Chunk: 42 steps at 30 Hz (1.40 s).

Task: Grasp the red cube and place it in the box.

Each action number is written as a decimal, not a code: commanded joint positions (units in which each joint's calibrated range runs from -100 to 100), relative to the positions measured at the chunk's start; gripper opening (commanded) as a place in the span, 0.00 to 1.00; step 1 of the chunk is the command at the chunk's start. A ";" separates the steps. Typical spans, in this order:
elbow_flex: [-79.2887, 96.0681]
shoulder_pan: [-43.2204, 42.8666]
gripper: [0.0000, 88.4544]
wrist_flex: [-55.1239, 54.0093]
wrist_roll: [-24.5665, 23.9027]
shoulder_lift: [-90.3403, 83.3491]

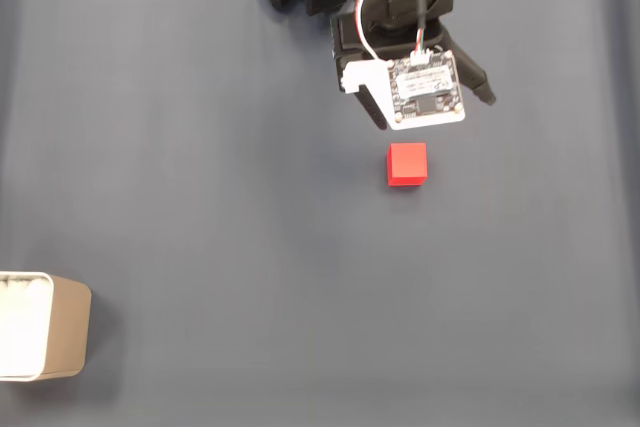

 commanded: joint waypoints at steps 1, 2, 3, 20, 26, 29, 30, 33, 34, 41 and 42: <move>1.53 -0.06 0.49 -3.86 0.59 0.31; 2.53 -0.06 0.48 -4.68 0.63 0.40; 3.26 -0.13 0.48 -5.34 0.54 0.48; 7.01 0.37 0.49 -13.62 0.15 8.37; 6.55 0.37 0.48 -17.22 0.68 11.75; 5.91 0.30 0.49 -17.96 0.73 13.31; 5.73 0.23 0.49 -18.13 0.63 13.74; 5.73 0.01 0.49 -18.62 0.59 14.78; 5.73 0.01 0.49 -18.78 0.54 15.22; 5.91 -0.06 0.48 -20.17 0.15 17.64; 6.00 -0.13 0.48 -20.34 0.15 17.81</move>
